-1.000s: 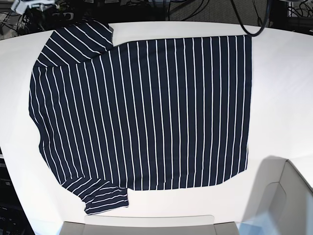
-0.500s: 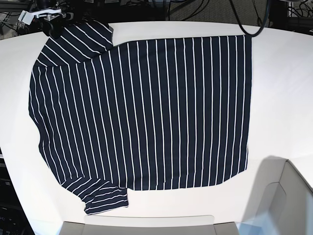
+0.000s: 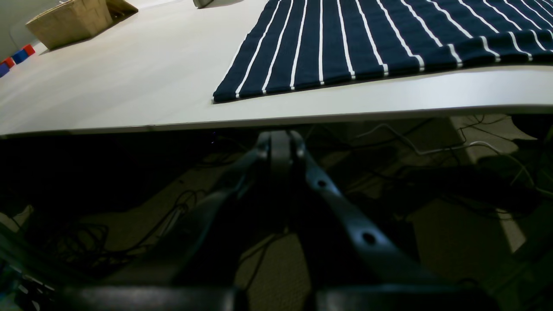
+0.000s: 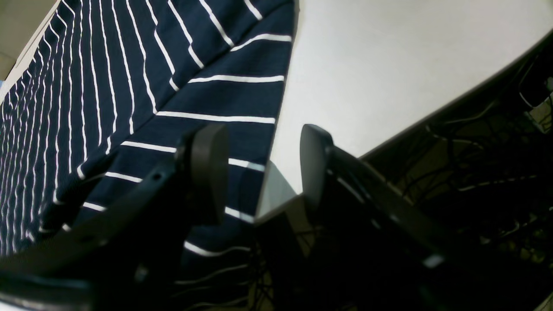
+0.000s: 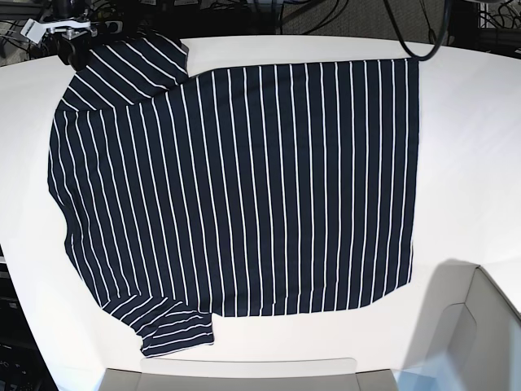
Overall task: Fold the T-shirt properly
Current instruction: 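Grasp the shirt's shoulder edges with both grippers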
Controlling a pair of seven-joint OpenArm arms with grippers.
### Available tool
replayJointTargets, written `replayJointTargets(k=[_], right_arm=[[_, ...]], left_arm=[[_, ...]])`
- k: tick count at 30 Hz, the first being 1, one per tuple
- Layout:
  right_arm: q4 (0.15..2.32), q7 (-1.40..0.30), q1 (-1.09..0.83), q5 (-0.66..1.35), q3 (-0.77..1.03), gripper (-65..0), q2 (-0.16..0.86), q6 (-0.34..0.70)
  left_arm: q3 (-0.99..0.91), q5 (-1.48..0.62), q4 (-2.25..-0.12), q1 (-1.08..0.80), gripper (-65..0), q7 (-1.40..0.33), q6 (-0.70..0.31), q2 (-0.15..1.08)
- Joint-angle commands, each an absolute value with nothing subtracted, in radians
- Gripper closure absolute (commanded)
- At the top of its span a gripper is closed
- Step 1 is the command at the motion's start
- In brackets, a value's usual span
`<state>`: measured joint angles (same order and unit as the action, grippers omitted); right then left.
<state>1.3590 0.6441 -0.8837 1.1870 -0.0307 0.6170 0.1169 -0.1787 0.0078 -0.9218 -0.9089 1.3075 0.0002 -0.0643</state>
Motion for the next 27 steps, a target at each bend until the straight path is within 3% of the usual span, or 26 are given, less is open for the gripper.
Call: replayJointTargets(k=[1,7,18,23,27], right_arm=[[1.372,0.562,-0.898,1.191,-0.044,-27.4,0.627,0.107],[1.429,0.437,-0.878,1.191,-0.048,-27.4,0.616,0.107],[1.442,0.424,-0.866,1.191,-0.053,-27.4,0.604,0.110],[1.486,0.369,-0.866,1.214,-0.085,-27.4,0.602,0.202],[1.477,0.325,-0.842,1.280,-0.085,-27.4,0.602,0.208]], left_arm=[[-0.179,0.007,-0.929,-0.932,-0.4,1.336,0.002,-0.065],[-0.180,0.007,-0.929,-0.932,-0.4,1.336,0.002,-0.065],[-0.182,0.004,-0.924,-0.932,-0.4,1.336,0.002,-0.067],[-0.177,0.004,-0.929,-0.932,-0.4,1.336,0.002,-0.067],[-0.176,0.004,-0.932,-0.932,-0.5,1.336,0.002,-0.067]])
